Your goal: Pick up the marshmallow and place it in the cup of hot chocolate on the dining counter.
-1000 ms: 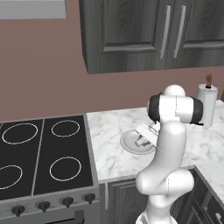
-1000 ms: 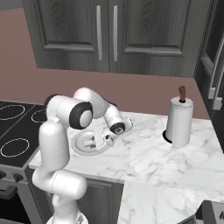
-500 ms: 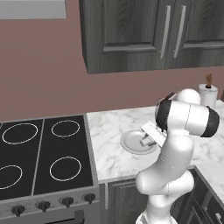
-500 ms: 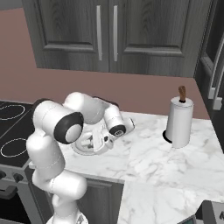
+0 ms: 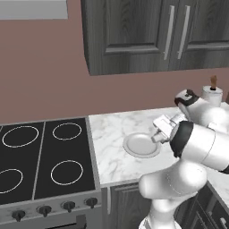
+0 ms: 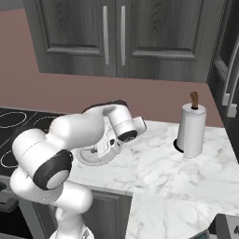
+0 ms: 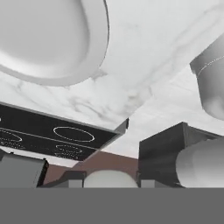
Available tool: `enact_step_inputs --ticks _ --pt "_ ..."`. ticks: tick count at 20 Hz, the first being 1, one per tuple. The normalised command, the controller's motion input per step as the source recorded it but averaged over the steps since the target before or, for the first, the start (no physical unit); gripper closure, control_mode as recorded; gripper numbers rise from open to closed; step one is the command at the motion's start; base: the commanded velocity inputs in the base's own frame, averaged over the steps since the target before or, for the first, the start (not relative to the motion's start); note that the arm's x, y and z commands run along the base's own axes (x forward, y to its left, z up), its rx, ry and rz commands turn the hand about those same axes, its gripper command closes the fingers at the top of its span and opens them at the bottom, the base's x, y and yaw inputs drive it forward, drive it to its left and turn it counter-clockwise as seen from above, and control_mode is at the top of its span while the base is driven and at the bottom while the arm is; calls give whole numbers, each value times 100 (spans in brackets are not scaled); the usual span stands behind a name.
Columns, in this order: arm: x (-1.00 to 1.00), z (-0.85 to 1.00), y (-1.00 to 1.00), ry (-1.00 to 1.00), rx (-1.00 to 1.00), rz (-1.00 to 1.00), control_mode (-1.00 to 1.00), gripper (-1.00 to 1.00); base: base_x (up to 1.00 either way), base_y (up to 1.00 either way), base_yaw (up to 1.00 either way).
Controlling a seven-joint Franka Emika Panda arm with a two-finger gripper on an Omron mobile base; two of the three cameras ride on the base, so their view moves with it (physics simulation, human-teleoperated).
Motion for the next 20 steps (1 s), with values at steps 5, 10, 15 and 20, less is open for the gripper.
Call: enact_step_inputs --ticks 5,10,15,20 --pt "-55 82 -25 -6 -2 0 -100 100 0 0 0" --pt "-52 82 -9 -12 -14 0 -100 100 0 0 0" --pt "-43 56 -1 -15 -27 0 -100 100 0 0 0" --pt "-37 34 0 -18 -33 0 -100 100 0 0 0"
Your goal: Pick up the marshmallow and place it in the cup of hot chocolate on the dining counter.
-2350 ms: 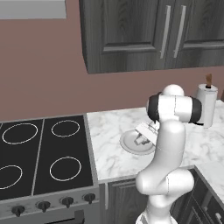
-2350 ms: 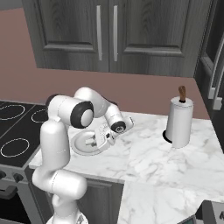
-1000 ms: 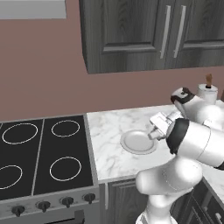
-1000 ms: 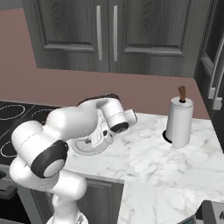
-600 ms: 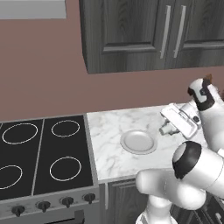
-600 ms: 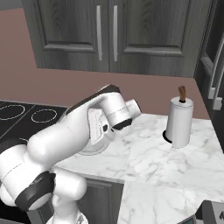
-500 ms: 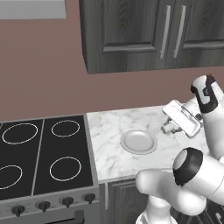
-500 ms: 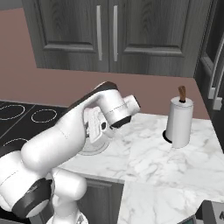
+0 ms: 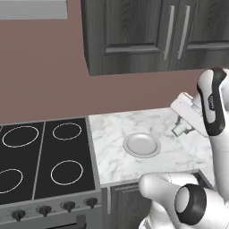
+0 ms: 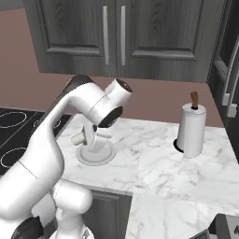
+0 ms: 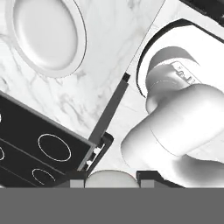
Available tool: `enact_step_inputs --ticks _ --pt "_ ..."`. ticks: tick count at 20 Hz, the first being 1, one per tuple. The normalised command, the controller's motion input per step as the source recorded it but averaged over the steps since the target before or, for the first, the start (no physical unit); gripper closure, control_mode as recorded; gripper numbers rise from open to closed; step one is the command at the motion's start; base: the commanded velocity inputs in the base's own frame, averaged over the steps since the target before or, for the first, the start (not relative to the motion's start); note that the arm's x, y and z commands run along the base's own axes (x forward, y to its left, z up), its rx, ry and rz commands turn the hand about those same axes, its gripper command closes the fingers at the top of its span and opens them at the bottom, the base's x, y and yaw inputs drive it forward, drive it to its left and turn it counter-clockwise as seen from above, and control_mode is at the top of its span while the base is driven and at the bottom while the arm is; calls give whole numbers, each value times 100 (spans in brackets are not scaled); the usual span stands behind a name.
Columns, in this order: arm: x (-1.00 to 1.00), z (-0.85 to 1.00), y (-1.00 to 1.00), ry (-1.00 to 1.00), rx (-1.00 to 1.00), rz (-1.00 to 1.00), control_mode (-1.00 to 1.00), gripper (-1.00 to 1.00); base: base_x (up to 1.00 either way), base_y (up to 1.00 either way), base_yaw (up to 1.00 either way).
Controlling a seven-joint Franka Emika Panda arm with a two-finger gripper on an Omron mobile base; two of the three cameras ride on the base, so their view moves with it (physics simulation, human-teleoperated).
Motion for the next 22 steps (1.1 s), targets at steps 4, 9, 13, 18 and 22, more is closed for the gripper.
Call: enact_step_inputs --ticks 4,9,13,18,22 --pt "-27 41 0 -15 -34 0 -100 100 0 0 0" --pt "-12 26 0 -21 -31 0 -100 100 0 0 0" --pt "-3 1 1 -18 -27 0 -100 100 0 0 0" --pt "-1 0 8 -23 -25 -2 -100 100 0 0 0" --pt "3 0 2 -17 -18 -3 -100 100 0 0 0"
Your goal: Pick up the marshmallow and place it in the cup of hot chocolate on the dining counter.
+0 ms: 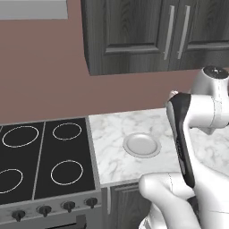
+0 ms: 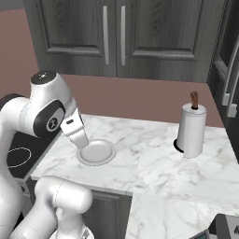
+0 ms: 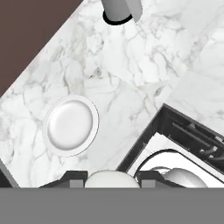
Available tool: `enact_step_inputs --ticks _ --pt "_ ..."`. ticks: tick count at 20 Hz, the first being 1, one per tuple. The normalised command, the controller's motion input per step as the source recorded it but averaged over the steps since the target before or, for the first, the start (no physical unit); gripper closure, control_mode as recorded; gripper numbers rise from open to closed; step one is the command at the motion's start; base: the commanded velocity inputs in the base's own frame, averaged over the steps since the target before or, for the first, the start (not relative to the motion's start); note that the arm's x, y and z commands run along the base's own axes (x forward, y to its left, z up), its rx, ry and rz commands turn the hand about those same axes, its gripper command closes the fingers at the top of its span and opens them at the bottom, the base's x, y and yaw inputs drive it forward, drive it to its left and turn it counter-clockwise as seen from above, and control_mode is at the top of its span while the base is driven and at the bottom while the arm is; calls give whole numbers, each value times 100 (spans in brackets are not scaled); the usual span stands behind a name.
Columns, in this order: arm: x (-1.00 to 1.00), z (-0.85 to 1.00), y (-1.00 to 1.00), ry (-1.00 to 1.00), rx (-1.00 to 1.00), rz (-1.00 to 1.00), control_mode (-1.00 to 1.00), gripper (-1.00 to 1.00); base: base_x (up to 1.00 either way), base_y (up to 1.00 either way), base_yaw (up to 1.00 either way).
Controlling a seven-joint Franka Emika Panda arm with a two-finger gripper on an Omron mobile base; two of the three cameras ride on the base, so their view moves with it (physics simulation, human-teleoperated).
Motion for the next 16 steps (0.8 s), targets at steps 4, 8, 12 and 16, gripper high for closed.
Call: enact_step_inputs --ticks 4,8,12,16 --pt "10 0 1 -1 -8 0 -100 100 0 0 0" --pt "0 0 2 -4 -21 0 -100 100 0 0 0" --pt "1 0 1 -1 -20 1 -100 100 0 0 0" --pt "7 0 0 1 -7 4 -100 100 0 0 0"
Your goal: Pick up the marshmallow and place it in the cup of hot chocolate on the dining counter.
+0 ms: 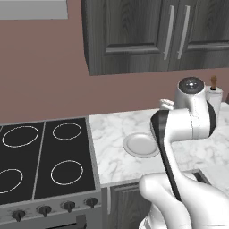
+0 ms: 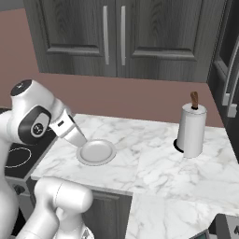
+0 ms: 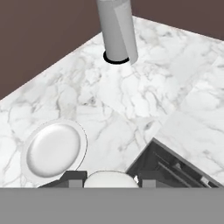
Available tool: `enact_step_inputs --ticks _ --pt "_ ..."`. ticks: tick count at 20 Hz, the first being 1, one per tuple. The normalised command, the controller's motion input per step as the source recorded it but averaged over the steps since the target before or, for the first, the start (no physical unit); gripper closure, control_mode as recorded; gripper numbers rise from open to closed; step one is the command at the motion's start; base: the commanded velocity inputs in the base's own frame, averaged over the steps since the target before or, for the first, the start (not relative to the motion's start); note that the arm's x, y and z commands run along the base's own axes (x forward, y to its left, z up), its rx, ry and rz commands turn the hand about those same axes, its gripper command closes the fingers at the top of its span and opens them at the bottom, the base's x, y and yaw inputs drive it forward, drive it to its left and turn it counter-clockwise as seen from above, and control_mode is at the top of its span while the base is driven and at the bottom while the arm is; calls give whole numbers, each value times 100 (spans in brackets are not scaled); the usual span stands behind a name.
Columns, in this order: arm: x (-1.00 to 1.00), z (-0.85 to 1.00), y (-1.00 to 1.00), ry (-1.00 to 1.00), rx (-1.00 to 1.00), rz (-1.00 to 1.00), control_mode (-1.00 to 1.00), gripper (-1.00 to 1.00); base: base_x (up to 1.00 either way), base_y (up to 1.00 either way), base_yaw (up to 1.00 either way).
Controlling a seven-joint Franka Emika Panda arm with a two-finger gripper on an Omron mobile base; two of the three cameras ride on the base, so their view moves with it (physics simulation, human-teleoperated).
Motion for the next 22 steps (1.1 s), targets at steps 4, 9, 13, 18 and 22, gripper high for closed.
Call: enact_step_inputs --ticks 4,9,13,18,22 --pt "0 0 0 0 -6 4 -100 100 0 0 0" --pt "-20 0 0 -1 -2 4 -100 100 0 0 0" --pt "0 0 0 0 0 0 100 100 -100 6 14" --pt "0 0 0 0 0 0 100 100 -89 60 20" --pt "0 0 0 0 0 0 100 100 -2 100 35"
